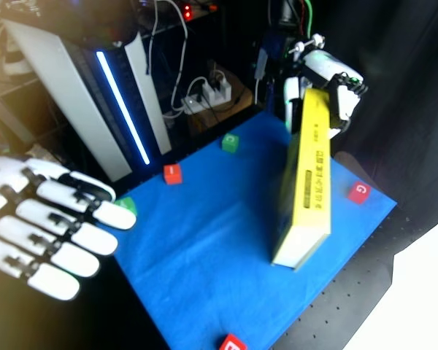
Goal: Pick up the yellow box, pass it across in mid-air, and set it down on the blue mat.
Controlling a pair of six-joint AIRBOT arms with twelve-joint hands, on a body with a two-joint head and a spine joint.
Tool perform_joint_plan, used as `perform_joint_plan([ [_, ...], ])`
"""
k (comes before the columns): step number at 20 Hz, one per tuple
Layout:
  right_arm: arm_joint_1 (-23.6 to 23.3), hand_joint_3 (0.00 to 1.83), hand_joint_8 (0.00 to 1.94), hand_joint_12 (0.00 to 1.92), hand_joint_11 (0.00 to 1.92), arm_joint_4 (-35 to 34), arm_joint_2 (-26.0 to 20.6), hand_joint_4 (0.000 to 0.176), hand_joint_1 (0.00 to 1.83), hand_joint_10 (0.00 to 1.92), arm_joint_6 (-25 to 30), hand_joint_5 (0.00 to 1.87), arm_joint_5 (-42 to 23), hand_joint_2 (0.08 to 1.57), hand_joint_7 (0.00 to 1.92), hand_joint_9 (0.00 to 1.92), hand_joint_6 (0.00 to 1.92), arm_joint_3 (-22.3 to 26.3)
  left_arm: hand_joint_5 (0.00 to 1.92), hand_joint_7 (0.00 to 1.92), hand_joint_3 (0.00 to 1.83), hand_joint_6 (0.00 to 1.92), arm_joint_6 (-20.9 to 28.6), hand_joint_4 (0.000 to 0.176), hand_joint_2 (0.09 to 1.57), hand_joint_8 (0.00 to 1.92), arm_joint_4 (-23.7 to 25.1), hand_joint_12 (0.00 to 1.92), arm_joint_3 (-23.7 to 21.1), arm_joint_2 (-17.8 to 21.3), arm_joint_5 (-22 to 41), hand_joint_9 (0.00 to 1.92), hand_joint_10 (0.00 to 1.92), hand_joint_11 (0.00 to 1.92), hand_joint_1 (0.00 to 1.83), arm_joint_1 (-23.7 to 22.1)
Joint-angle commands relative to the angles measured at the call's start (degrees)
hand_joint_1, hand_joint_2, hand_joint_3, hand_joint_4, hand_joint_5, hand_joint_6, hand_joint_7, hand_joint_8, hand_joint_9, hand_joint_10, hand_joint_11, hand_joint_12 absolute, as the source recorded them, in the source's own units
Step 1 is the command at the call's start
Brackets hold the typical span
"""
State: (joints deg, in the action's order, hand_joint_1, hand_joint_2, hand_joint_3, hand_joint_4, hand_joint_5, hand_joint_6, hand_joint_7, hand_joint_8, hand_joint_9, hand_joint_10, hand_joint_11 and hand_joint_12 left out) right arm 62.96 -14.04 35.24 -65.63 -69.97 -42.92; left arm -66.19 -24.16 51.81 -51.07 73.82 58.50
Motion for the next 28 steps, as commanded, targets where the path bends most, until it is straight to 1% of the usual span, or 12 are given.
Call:
perform_joint_plan([
  [1, -1.1, 0.00, 0.00, 0.00, 0.00, 0.9, -0.1, 0.039, 0.31, 0.00, 0.0, 0.00, -8.0, 1.24, 0.00, 0.00, 0.00, -0.4, 1.16, 1.40, 0.00, 1.92, 0.8, 0.000, 1.19, 1.92, 2.8, 1.92, -0.3, 0.6, 8.2, 1.55, 1.92, 1.64, 1.22, -0.6],
  [10, -13.3, 0.00, 0.00, 0.00, 0.00, 7.1, 4.6, 0.034, 0.44, 0.00, 0.0, 0.00, -2.7, 1.17, 0.00, 0.00, 0.00, -4.1, 1.09, 1.37, 0.00, 1.92, 0.7, 0.000, 1.22, 1.92, 18.0, 1.92, -0.4, 0.5, 7.1, 1.54, 1.92, 1.60, 1.06, -9.3],
  [12, -17.6, 0.00, 0.00, 0.00, 0.00, 7.9, 7.4, 0.093, 0.52, 0.00, 0.0, 0.00, 2.9, 1.14, 0.00, 0.00, 0.00, -6.1, 1.12, 1.39, 0.00, 1.92, 0.8, 0.000, 1.19, 1.92, 19.4, 1.92, -0.4, 0.4, 7.1, 1.57, 1.92, 1.64, 1.10, -10.0],
  [13, -19.4, 0.00, 0.00, 0.66, 0.00, 8.4, 8.6, 0.117, 0.53, 0.00, 0.0, 0.00, 5.8, 1.13, 0.00, 0.00, 0.00, -7.0, 1.12, 1.39, 0.00, 1.92, 0.9, 0.000, 1.18, 1.92, 20.0, 1.92, -0.4, 0.4, 7.2, 1.56, 1.92, 1.63, 1.10, -10.1],
  [14, -21.2, 0.00, 0.00, 0.73, 0.00, 8.9, 10.1, 0.080, 0.57, 0.00, 0.0, 0.00, 9.3, 1.11, 0.00, 0.00, 0.00, -8.0, 1.11, 1.37, 0.00, 1.92, 1.3, 0.000, 1.19, 1.92, 21.0, 1.92, -0.4, 0.2, 7.4, 1.54, 1.92, 1.62, 1.07, -10.5],
  [15, -22.4, 0.00, 0.00, 0.20, 0.00, 9.0, 11.6, 0.044, 0.60, 0.00, 0.0, 0.00, 12.0, 1.11, 0.00, 0.00, 0.00, -9.1, 1.09, 1.35, 0.00, 1.92, 1.4, 0.000, 1.20, 1.92, 22.2, 1.92, -0.4, 0.1, 7.8, 1.53, 1.92, 1.61, 1.08, -11.0],
  [18, -23.9, 0.00, 0.00, 0.03, 0.06, 9.1, 14.2, 0.034, 0.58, 0.01, 0.0, 0.00, 17.3, 1.12, 0.00, 0.01, 0.00, -11.2, 1.08, 1.25, 0.00, 1.92, 1.4, 0.000, 1.20, 1.92, 23.2, 1.92, -0.2, -0.4, 9.2, 1.41, 1.92, 1.55, 1.08, -12.0],
  [19, -24.6, 0.00, 0.23, 1.22, 0.01, 9.1, 15.0, 0.000, 0.72, 0.62, 0.0, 0.24, 19.1, 1.13, 0.41, 0.28, 0.18, -12.1, 1.11, 1.30, 0.00, 1.92, 1.4, 0.000, 1.19, 1.92, 23.6, 1.92, -0.2, -0.4, 9.6, 1.38, 1.92, 1.53, 1.08, -12.3],
  [20, -25.6, 0.02, 1.46, 1.78, 0.72, 9.1, 15.9, 0.000, 0.89, 1.66, 0.0, 0.54, 20.8, 1.27, 0.66, 0.74, 1.31, -12.9, 1.10, 1.34, 0.00, 1.92, 1.4, 0.000, 1.19, 1.92, 24.0, 1.92, -0.3, -0.3, 10.2, 1.38, 1.92, 1.53, 1.06, -12.4],
  [21, -26.4, 0.00, 1.84, 1.89, 1.11, 9.3, 16.4, 0.000, 1.12, 1.87, 0.0, 0.74, 21.9, 1.23, 0.90, 1.04, 1.80, -13.5, 1.08, 1.35, 0.00, 1.92, 1.4, 0.000, 1.20, 1.92, 24.2, 1.92, -0.3, -0.4, 10.6, 1.38, 1.92, 1.53, 1.08, -12.5],
  [23, -28.2, 0.00, 1.94, 1.92, 1.61, 10.5, 16.8, 0.000, 1.49, 1.92, 0.0, 1.23, 23.3, 1.22, 1.43, 1.53, 1.92, -14.1, 1.01, 1.36, 0.00, 1.92, 1.4, 0.000, 1.18, 1.92, 24.4, 1.92, -0.3, -0.4, 11.4, 1.37, 1.92, 1.53, 1.13, -12.5],
  [28, -30.4, 0.00, 1.94, 1.92, 1.66, 11.9, 15.4, 0.000, 1.40, 1.92, 0.0, 1.24, 23.7, 1.25, 1.45, 1.57, 1.92, -14.3, 1.11, 1.37, 0.00, 1.92, 1.4, 0.000, 1.19, 1.92, 21.3, 1.92, 0.4, -0.3, 10.6, 1.38, 1.92, 1.53, 1.08, -11.9],
])
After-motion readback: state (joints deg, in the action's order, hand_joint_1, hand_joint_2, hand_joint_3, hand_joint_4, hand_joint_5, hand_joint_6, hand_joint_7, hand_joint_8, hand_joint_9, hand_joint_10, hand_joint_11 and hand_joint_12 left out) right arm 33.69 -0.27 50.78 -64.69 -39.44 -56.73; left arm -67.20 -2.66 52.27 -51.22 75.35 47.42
